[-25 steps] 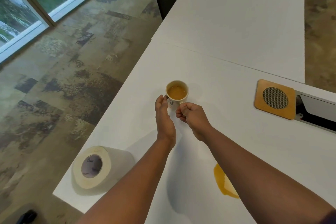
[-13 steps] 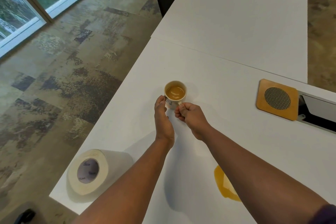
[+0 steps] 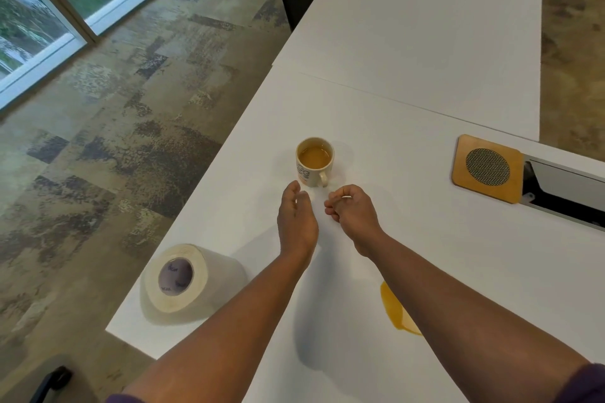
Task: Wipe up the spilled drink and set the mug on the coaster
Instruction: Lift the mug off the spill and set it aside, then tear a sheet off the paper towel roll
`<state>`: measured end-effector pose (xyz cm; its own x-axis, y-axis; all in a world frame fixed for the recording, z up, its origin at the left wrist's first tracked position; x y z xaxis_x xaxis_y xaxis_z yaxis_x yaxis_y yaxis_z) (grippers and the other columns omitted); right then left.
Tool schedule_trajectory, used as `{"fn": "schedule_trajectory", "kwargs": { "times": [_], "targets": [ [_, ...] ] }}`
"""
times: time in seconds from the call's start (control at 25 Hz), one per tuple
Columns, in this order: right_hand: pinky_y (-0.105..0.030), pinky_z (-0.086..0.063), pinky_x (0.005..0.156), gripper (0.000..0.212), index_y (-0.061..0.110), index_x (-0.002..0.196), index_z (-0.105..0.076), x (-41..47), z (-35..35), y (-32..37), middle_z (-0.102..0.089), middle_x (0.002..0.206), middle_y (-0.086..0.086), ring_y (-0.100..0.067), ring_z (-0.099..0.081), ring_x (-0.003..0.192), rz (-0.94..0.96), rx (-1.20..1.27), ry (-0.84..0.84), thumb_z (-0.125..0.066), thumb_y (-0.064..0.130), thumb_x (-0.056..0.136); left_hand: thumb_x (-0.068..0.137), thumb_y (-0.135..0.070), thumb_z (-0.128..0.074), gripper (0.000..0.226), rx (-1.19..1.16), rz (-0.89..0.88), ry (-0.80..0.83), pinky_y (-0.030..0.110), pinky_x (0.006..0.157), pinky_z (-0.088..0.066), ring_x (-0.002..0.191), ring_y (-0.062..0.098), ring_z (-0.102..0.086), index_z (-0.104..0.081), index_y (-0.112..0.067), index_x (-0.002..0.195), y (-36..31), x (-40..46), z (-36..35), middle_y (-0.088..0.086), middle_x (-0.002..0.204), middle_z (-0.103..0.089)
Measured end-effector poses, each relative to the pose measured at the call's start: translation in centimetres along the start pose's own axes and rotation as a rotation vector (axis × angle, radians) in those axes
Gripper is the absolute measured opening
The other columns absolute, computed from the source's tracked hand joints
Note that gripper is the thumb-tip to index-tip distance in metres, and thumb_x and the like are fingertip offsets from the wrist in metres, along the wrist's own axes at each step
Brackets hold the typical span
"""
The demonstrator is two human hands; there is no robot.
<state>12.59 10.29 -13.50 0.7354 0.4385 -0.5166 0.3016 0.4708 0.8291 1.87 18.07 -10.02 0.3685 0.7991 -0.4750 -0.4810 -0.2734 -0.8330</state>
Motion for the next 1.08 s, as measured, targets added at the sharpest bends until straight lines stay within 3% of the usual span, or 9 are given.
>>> {"fn": "schedule_trajectory", "kwargs": {
  "times": [0.16,0.28,0.44,0.6,0.72,0.92,1.0,1.08],
  "targets": [
    [-0.032,-0.058,0.086,0.012,0.016,0.097,-0.065,-3.1,0.3,0.4,-0.073,0.1,-0.003,-0.019,-0.07,0.092,0.051,-0.03,0.057,-0.054,0.012,0.1,0.106,-0.013,-0.046,0.032,0.221,-0.175,-0.029,0.033,0.107,-0.049,0.123,0.018,-0.062,-0.062,-0.017,0.133,-1.0,-2.8,1.7,0.001,0.133,-0.066],
    [-0.033,-0.058,0.085,0.013,0.013,0.095,-0.067,-6.0,0.5,0.9,-0.074,0.098,-0.004,-0.019,-0.071,0.091,0.085,-0.048,0.081,-0.054,0.01,0.099,0.101,-0.011,-0.055,0.026,0.351,-0.27,-0.032,0.025,0.094,-0.052,0.109,0.016,-0.068,-0.069,-0.014,0.124,-2.5,-4.7,3.8,0.002,0.119,-0.074],
    [-0.037,-0.057,0.083,0.013,0.014,0.093,-0.069,-10.4,0.0,2.0,-0.074,0.092,-0.003,-0.016,-0.07,0.085,0.145,-0.094,0.155,-0.057,0.013,0.096,0.095,-0.015,-0.067,0.019,0.52,-0.387,-0.02,0.019,0.078,-0.048,0.089,0.011,-0.069,-0.073,-0.016,0.113,-5.2,-8.4,7.2,0.001,0.104,-0.076],
    [-0.035,-0.056,0.081,0.011,0.018,0.092,-0.071,-14.5,-2.0,3.6,-0.074,0.093,-0.001,-0.017,-0.068,0.087,0.216,-0.136,0.267,-0.062,0.011,0.091,0.092,-0.023,-0.073,0.015,0.646,-0.525,-0.078,0.023,0.076,-0.047,0.085,0.01,-0.062,-0.074,-0.019,0.106,-6.8,-11.4,11.8,-0.002,0.095,-0.074],
    [-0.028,-0.056,0.072,0.022,0.019,0.094,-0.072,-17.2,-4.1,4.7,-0.073,0.096,0.003,-0.017,-0.069,0.09,0.267,-0.194,0.37,-0.059,0.003,0.086,0.093,-0.021,-0.07,0.017,0.744,-0.571,-0.109,0.04,0.091,-0.054,0.104,0.017,-0.061,-0.074,-0.023,0.11,-7.1,-11.8,15.1,-0.004,0.104,-0.073],
    [-0.023,-0.053,0.063,0.031,0.021,0.108,-0.069,-20.5,-7.1,4.9,-0.069,0.11,0.007,-0.014,-0.068,0.09,0.302,-0.33,0.543,-0.065,0.006,0.081,0.096,-0.009,-0.057,0.04,0.936,-0.455,-0.046,0.051,0.111,-0.041,0.135,0.025,-0.048,-0.064,-0.031,0.128,-6.3,-10.1,19.7,-0.005,0.142,-0.058],
    [-0.023,-0.056,0.064,0.036,0.023,0.113,-0.068,-21.1,-8.1,4.8,-0.067,0.114,0.008,-0.013,-0.067,0.093,0.32,-0.37,0.573,-0.073,0.014,0.079,0.093,-0.005,-0.054,0.051,0.895,-0.357,0.003,0.044,0.106,-0.046,0.136,0.025,-0.049,-0.059,-0.033,0.135,-5.7,-9.2,21.4,-0.004,0.148,-0.052],
    [-0.024,-0.058,0.066,0.043,0.025,0.117,-0.066,-21.3,-8.9,4.5,-0.065,0.118,0.009,-0.011,-0.065,0.098,0.343,-0.429,0.571,-0.081,0.023,0.077,0.092,-0.007,-0.057,0.054,0.899,-0.283,0.073,0.033,0.089,-0.051,0.127,0.026,-0.057,-0.055,-0.032,0.14,-5.3,-8.5,22.2,0.0,0.147,-0.053]
  ]
}}
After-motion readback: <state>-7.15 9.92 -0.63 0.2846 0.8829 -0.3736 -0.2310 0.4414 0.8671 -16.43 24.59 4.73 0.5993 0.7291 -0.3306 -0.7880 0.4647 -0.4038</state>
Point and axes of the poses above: each hand's wrist, its own x-axis towards the middle knuckle, its own z-axis out of the back of the hand, y = z × x, the point moved 5 cm from there along x, towards the middle knuckle
